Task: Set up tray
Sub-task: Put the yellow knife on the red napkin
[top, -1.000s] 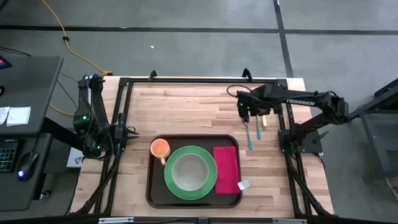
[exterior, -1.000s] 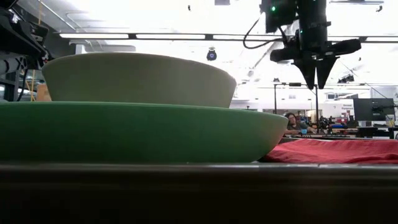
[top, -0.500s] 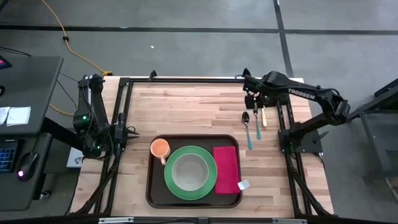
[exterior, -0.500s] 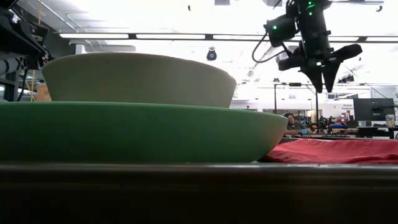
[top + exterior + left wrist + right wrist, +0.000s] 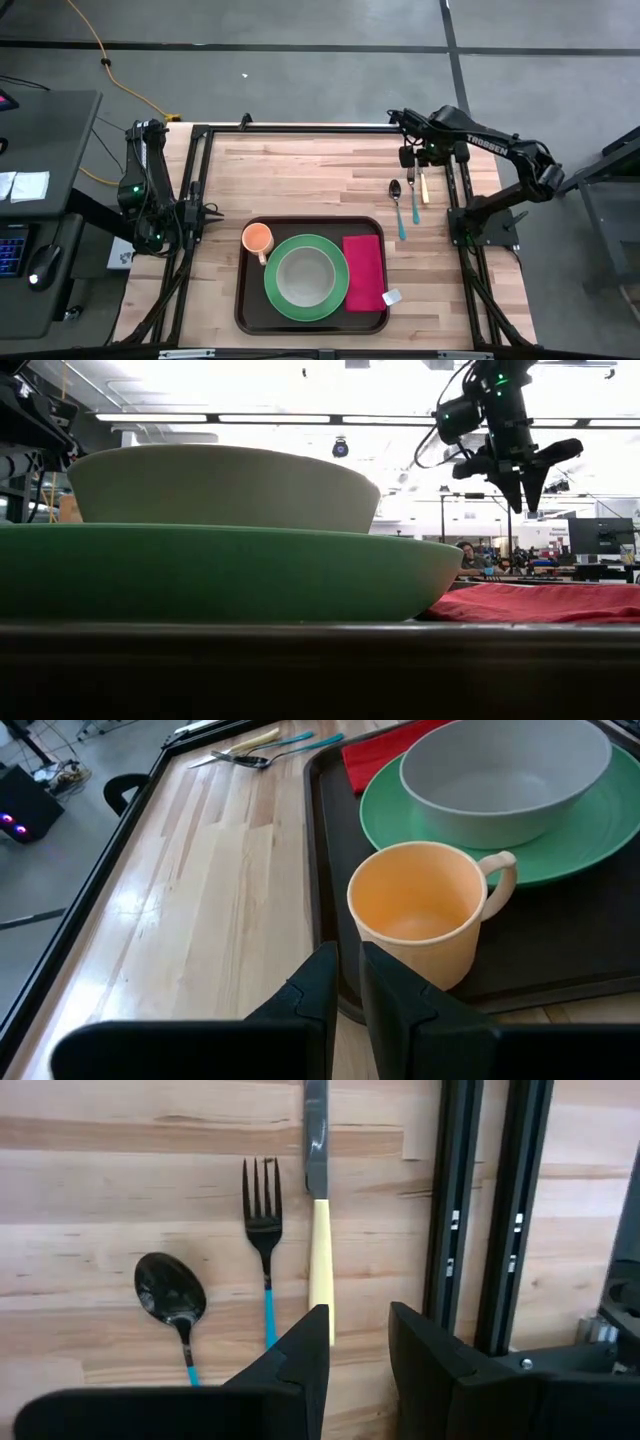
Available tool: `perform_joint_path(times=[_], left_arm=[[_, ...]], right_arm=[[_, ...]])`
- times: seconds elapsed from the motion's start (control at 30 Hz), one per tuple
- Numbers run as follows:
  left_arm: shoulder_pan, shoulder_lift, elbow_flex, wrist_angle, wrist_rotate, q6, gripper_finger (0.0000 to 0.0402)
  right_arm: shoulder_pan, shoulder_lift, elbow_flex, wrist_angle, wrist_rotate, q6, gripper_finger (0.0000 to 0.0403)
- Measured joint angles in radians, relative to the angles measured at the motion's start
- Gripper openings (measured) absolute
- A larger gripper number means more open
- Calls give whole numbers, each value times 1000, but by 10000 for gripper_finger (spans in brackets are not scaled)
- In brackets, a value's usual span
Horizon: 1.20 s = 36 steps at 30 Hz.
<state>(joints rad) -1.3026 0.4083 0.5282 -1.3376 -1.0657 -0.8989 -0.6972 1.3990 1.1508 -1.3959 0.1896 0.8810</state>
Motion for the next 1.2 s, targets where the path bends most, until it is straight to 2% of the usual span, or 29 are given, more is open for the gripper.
perform_joint_path(times=[0.37, 0.63, 0.97, 1.2], left_arm=[[0, 0, 0, 1, 0, -4, 79], [0, 0, 0, 3, 0, -27, 79], [0, 0, 0, 4, 1, -53, 79], [0, 0, 0, 4, 1, -54, 79]], right_arm=[[-19, 1, -265, 253, -85, 8, 84], [-19, 1, -391, 365, -85, 33, 84], [-28, 0, -413, 473, -87, 8, 89], [-59, 0, -413, 478, -88, -17, 126]])
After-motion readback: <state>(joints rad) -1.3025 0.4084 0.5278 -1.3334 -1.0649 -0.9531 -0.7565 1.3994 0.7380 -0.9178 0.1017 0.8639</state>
